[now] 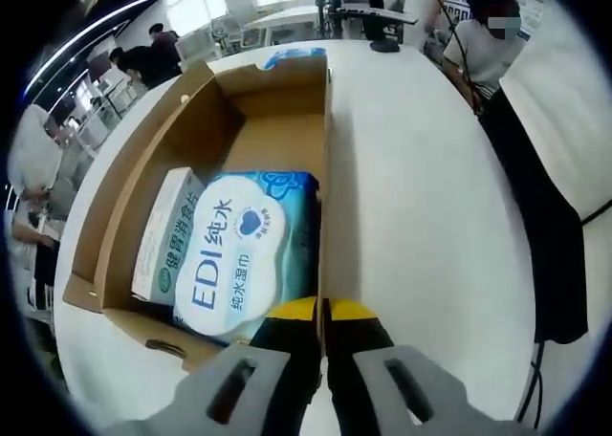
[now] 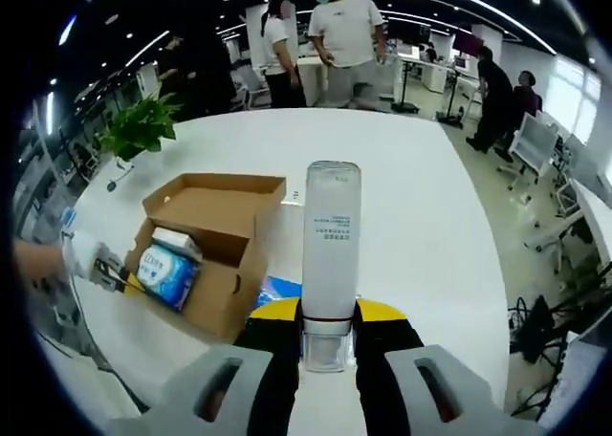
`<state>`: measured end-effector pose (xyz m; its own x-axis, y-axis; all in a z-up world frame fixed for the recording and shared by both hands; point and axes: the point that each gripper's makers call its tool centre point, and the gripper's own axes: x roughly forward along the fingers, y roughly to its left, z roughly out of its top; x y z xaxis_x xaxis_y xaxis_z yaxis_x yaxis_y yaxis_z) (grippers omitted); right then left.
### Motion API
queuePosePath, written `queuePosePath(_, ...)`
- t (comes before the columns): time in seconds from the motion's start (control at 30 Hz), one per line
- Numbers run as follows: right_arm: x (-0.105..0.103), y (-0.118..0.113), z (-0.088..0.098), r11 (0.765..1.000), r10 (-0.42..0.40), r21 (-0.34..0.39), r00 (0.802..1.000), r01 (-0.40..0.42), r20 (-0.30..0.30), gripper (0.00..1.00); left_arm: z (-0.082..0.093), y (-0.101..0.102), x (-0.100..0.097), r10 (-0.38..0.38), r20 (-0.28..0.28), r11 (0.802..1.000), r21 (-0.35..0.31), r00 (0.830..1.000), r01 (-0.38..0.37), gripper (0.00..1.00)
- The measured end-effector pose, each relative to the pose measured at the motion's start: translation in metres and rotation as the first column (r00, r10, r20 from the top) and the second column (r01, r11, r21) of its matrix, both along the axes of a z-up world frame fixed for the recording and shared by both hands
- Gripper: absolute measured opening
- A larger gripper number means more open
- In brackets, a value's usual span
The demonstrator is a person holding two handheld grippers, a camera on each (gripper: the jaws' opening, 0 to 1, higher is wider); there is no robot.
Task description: Operate the shoe box by opening the lid, removing the specified soft item, and placing it in the target area until the item is outside and the box remains undamaged.
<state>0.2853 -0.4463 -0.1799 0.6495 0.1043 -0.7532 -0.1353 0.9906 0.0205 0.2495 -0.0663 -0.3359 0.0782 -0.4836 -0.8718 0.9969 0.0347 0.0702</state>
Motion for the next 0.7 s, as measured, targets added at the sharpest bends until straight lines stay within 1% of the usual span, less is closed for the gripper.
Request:
queuePosePath(0.1, 0.002, -0.011, -0.004, 1.0, -0.012, 0.003, 1.0, 0.012, -0.007, 0.18, 0.0, 0.0, 0.0, 0.001, -0.003, 1.0, 0.001, 1.0, -0.001, 0.0)
queuePosePath(0.13, 0.002, -0.018, -0.003, 1.0, -0.027, -0.005, 1.0, 0.027, -0.014, 0.18, 0.0, 0.0, 0.0, 0.001, -0.002, 1.0, 0.001, 1.0, -0.001, 0.0)
queuePosePath(0.3, 0.005, -0.036, 0.01, 0.999, -0.037, -0.02, 0.999, 0.037, 0.0, 0.18, 0.0, -0.001, 0.0, 0.004, -0.008, 1.0, 0.003, 1.0, -0.004, 0.0)
queuePosePath(0.43, 0.003, -0.04, 0.01, 0.999, -0.036, -0.029, 0.999, 0.036, -0.002, 0.18, -0.001, -0.001, 0.0, 0.006, -0.007, 1.0, 0.004, 1.0, -0.006, 0.0)
queuePosePath(0.53, -0.003, -0.041, 0.001, 0.999, -0.03, -0.035, 0.999, 0.029, -0.033, 0.18, -0.001, -0.001, 0.0, 0.007, -0.008, 1.0, 0.004, 1.0, -0.007, 0.0)
queuePosePath(0.6, -0.008, -0.045, -0.007, 0.997, -0.02, -0.071, 0.998, 0.015, -0.061, 0.18, -0.002, -0.001, 0.0, 0.008, -0.009, 1.0, 0.004, 1.0, -0.008, 0.0)
queuePosePath(0.7, -0.015, -0.042, -0.015, 0.999, -0.034, -0.044, 0.997, 0.031, -0.075, 0.18, -0.001, -0.001, -0.001, 0.008, -0.011, 1.0, 0.004, 1.0, -0.008, 0.0)
